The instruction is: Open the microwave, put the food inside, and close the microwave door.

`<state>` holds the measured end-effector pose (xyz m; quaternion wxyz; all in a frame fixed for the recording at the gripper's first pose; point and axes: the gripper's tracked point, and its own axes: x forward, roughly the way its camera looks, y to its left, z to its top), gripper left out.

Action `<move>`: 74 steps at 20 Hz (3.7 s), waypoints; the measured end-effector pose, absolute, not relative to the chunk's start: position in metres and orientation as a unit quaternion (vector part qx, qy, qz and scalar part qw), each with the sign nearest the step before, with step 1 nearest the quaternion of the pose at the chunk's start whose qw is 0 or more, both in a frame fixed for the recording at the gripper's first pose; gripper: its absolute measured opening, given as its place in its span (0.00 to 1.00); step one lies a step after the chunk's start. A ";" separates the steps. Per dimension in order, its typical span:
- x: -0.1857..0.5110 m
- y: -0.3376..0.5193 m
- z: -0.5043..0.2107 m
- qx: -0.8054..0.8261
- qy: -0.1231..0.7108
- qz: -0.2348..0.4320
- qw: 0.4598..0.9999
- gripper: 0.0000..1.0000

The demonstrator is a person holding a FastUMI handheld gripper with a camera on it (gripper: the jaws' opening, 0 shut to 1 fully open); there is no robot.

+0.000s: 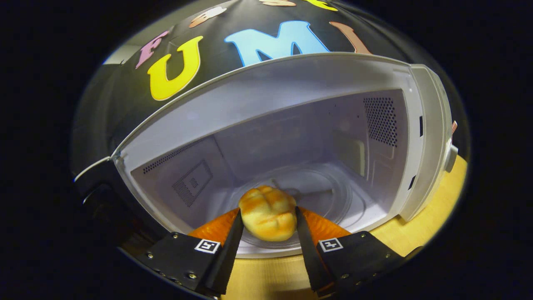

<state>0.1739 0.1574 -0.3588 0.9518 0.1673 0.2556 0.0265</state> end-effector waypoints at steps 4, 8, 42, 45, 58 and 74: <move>0.181 0.160 -0.373 0.276 0.271 0.006 0.922 0.71; 0.194 0.160 -0.377 0.248 0.246 0.000 0.937 0.77; -0.238 0.270 -0.137 0.083 0.128 0.422 0.894 0.97; -0.250 0.306 -0.139 0.022 0.065 0.447 0.892 0.97; -0.208 0.353 -0.228 -0.078 0.086 0.421 0.900 0.36; -0.146 0.255 -0.272 -0.020 0.193 0.323 0.926 0.01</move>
